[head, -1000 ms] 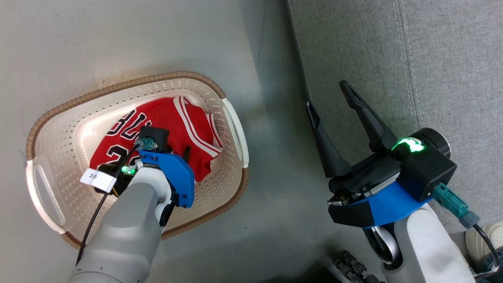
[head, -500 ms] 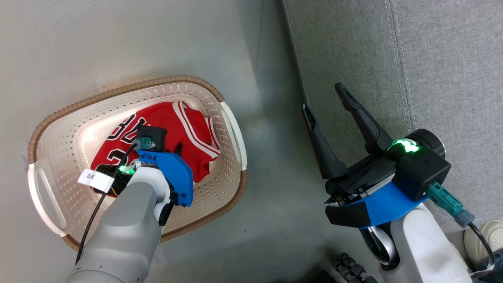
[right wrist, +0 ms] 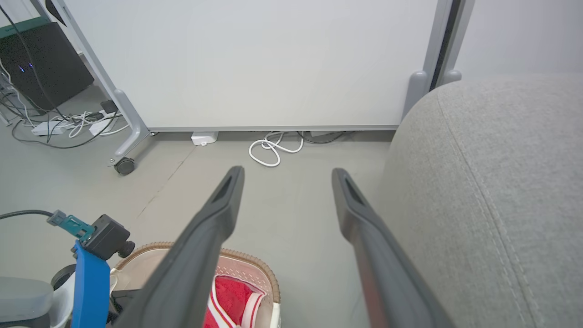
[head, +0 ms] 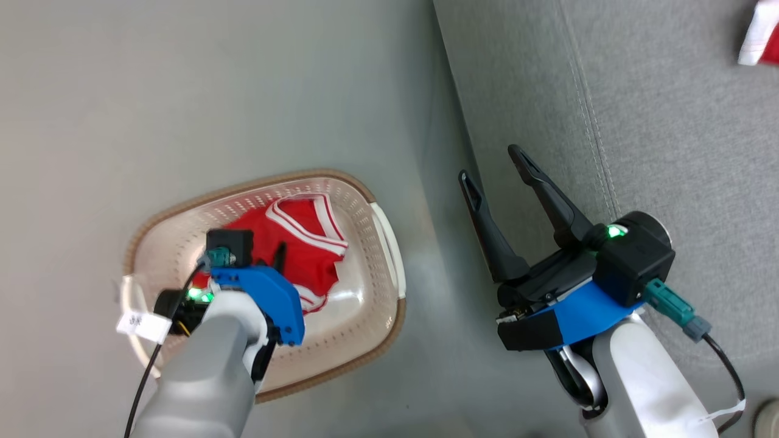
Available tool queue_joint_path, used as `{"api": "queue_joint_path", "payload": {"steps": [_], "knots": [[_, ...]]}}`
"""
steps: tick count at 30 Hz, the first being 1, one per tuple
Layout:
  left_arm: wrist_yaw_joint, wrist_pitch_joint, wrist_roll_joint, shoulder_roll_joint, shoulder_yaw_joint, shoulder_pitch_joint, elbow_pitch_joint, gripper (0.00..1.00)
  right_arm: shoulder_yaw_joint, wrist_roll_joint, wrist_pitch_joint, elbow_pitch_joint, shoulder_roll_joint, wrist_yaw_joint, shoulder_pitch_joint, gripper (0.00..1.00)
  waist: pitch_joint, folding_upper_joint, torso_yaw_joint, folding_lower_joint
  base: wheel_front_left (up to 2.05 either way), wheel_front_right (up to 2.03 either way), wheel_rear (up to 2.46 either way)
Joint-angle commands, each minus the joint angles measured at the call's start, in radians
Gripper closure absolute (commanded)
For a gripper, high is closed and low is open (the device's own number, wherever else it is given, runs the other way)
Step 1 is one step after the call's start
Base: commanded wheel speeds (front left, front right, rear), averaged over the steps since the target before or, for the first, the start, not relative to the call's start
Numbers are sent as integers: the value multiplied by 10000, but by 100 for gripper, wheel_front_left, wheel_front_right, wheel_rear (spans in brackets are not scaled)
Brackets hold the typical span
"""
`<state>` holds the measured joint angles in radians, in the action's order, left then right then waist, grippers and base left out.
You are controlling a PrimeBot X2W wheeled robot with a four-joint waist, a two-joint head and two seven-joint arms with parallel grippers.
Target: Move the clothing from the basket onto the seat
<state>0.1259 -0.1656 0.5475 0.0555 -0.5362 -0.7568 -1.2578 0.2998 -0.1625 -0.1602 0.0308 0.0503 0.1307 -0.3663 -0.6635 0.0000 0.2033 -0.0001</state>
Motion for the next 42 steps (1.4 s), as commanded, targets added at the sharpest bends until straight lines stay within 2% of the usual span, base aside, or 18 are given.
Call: {"api": "queue_joint_path", "payload": {"steps": [1,13,24,32,42], "knots": [[69,-77,170,2,-111,220,172,100,-50,-42,-60,130,3,1,-17,0,488,0,56,1,0,0,0],[72,-436,1347,-38,-1156,1315,1814,100,-518,-1,262,689,6,3,906,0,3220,0,-1252,1,0,0,0],[73,-743,1588,71,-2394,1045,3174,100,-467,-239,607,714,6,1,1746,0,5117,0,-2169,1,0,0,0],[74,-536,1831,22,-3040,283,3944,100,-359,-358,882,694,8,3,2205,0,5882,0,-2551,1,0,0,0],[74,-179,2124,-38,-3782,-742,4896,100,-327,-412,1113,642,8,3,2538,0,6256,0,-2791,1,0,0,0]]}}
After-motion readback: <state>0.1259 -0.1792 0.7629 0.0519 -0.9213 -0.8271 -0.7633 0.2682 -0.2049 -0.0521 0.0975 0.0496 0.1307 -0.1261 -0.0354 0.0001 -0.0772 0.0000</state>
